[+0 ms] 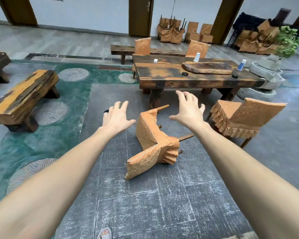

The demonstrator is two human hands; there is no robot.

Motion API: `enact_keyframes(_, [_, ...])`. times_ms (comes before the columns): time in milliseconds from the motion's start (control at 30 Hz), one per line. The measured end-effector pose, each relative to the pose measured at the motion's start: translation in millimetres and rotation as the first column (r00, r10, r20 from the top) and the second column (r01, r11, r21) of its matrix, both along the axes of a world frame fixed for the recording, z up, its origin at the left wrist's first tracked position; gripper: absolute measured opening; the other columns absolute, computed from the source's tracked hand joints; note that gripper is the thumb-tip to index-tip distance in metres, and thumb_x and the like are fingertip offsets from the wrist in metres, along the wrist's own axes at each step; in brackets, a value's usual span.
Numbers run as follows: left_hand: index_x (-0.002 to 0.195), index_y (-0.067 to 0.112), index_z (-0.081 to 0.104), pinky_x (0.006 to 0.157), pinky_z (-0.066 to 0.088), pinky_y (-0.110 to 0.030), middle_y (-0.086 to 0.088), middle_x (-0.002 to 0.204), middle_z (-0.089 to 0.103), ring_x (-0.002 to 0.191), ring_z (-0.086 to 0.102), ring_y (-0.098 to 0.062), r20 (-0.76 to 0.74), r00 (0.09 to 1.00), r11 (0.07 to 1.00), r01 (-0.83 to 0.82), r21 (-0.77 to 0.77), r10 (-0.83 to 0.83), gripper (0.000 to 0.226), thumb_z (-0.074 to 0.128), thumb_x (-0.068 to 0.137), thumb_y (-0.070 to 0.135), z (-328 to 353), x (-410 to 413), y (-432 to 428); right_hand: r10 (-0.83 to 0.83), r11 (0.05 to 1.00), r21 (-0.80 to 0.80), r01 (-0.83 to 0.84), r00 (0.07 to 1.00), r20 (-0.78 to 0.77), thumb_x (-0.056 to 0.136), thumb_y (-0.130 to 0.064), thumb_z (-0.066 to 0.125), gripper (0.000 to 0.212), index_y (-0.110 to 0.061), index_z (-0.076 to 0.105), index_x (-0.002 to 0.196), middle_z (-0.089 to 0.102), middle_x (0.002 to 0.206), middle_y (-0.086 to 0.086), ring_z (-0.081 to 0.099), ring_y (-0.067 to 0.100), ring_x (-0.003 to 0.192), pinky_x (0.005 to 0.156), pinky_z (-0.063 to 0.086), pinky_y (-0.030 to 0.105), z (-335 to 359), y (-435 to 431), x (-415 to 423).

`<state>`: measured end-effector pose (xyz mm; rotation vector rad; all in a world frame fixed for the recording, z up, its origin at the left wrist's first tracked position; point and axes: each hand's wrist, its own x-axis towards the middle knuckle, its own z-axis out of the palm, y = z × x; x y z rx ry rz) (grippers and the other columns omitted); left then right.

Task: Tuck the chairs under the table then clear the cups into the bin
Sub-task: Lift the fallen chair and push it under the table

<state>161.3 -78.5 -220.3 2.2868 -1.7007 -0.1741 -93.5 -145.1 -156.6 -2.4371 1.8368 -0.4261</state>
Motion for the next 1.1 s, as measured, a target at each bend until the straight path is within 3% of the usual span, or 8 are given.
enact_keyframes(167, [0.156, 0.027, 0.025, 0.101, 0.042, -0.051, -0.009, 0.152, 0.039, 0.130, 0.048, -0.039, -0.040, 0.998, 0.986, 0.052, 0.155, -0.046, 0.089, 0.065, 0.085, 0.062, -63.6, 46.8, -22.8, 0.005, 0.995, 0.097, -0.001, 0.999, -0.040, 0.074, -0.042, 0.085, 0.099, -0.032, 0.027, 0.154, 0.022, 0.163, -0.002, 0.014, 0.025, 0.154, 0.115, 0.018, 0.073, -63.1, -29.3, 62.7])
enact_keyframes(467, [0.156, 0.024, 0.027, 0.109, 0.038, -0.055, -0.011, 0.153, 0.040, 0.135, 0.045, -0.039, -0.147, 0.989, 0.922, 0.083, 0.379, -0.028, 0.088, 0.066, 0.086, 0.060, -180.9, 110.0, -46.9, 0.026, 0.938, 0.347, 0.016, 0.993, -0.118, 0.074, -0.036, 0.085, 0.097, -0.026, 0.030, 0.153, 0.025, 0.161, 0.000, 0.018, 0.025, 0.152, 0.115, 0.022, 0.072, -182.3, -49.9, 132.7])
enact_keyframes(767, [0.157, 0.022, 0.025, 0.111, 0.035, -0.057, -0.011, 0.157, 0.036, 0.137, 0.045, -0.034, -0.251, 0.966, 0.836, 0.084, 0.542, 0.065, 0.091, 0.072, 0.085, 0.053, -274.2, 113.0, -64.6, 0.093, 0.834, 0.551, 0.028, 0.977, -0.190, 0.073, -0.037, 0.087, 0.101, -0.031, 0.027, 0.154, 0.022, 0.164, 0.000, 0.017, 0.026, 0.153, 0.117, 0.019, 0.072, -287.2, -82.4, 149.5])
enact_keyframes(1100, [0.158, 0.024, 0.023, 0.116, 0.029, -0.057, -0.009, 0.156, 0.038, 0.139, 0.043, -0.030, -0.295, 0.926, 0.783, -0.001, 0.622, 0.236, 0.095, 0.077, 0.083, 0.046, -358.6, 89.5, -134.6, 0.258, 0.762, 0.640, -0.098, 0.952, -0.162, 0.073, -0.027, 0.086, 0.098, -0.027, 0.030, 0.154, 0.029, 0.161, 0.001, 0.024, 0.028, 0.151, 0.121, 0.022, 0.060, -395.3, -177.6, 150.0])
